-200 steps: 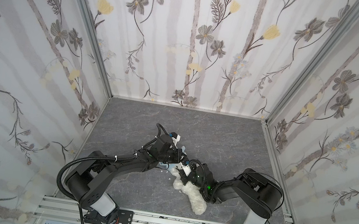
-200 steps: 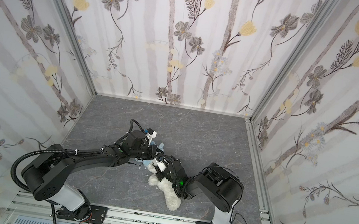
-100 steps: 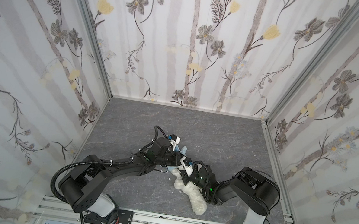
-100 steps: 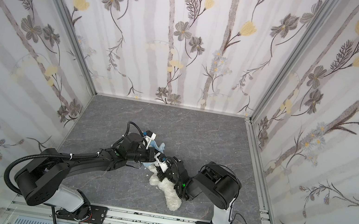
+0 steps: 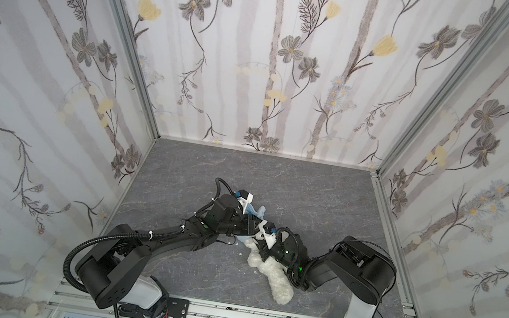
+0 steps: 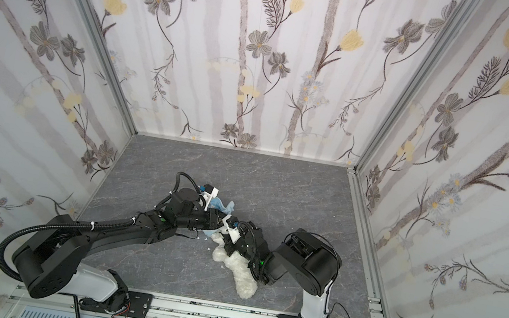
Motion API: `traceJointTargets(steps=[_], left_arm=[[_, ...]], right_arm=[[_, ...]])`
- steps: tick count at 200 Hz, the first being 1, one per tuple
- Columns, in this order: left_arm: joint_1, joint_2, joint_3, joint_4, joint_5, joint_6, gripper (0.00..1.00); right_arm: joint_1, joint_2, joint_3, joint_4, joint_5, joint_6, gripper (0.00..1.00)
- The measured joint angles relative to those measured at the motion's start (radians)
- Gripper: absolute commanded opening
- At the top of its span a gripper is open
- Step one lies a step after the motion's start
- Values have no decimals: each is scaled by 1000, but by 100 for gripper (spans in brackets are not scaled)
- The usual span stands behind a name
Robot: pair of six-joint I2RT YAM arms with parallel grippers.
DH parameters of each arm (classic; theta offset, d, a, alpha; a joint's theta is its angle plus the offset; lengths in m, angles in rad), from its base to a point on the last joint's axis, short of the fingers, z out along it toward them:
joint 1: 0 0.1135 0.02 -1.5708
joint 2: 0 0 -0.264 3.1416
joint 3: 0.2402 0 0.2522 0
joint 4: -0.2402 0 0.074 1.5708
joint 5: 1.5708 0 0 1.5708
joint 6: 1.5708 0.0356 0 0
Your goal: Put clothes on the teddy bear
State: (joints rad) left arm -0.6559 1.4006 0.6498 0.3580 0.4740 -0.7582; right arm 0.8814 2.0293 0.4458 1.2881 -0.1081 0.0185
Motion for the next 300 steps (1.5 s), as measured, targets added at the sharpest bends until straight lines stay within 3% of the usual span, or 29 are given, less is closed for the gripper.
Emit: traceJointTargets(steps=[25, 48, 101, 137, 156, 189, 212, 254, 280, 300], left_arm=[[11, -21, -5, -15, -1, 7, 52], [18, -40, -9, -25, -15, 18, 53], [24, -52, -13, -18, 1, 22, 24], [10, -24, -18, -19, 31, 21, 16], [5, -23, -18, -17, 53, 21, 22], [16, -66, -21, -37, 63, 34, 51], [50, -108, -27, -46, 50, 54, 58], [146, -218, 2, -109, 27, 158, 58], [264, -248, 31, -182, 28, 217, 50], [296, -222, 99, -261, 36, 266, 42]], right_arm=[[-2, 0, -2, 7, 1, 3, 9], [-2, 0, -3, 9, 2, 3, 9], [-2, 0, 0, 0, 2, 2, 8], [-8, 0, 1, -1, -9, 6, 7], [-11, 0, 0, 0, -16, 7, 6], [-19, -2, -3, 24, -18, 11, 6], [-21, -2, -9, 33, -16, 11, 6], [-19, -12, -18, 34, -16, -1, 6], [-16, -42, -29, 8, -15, -28, 5], [-1, -77, -30, -39, 0, -70, 5]])
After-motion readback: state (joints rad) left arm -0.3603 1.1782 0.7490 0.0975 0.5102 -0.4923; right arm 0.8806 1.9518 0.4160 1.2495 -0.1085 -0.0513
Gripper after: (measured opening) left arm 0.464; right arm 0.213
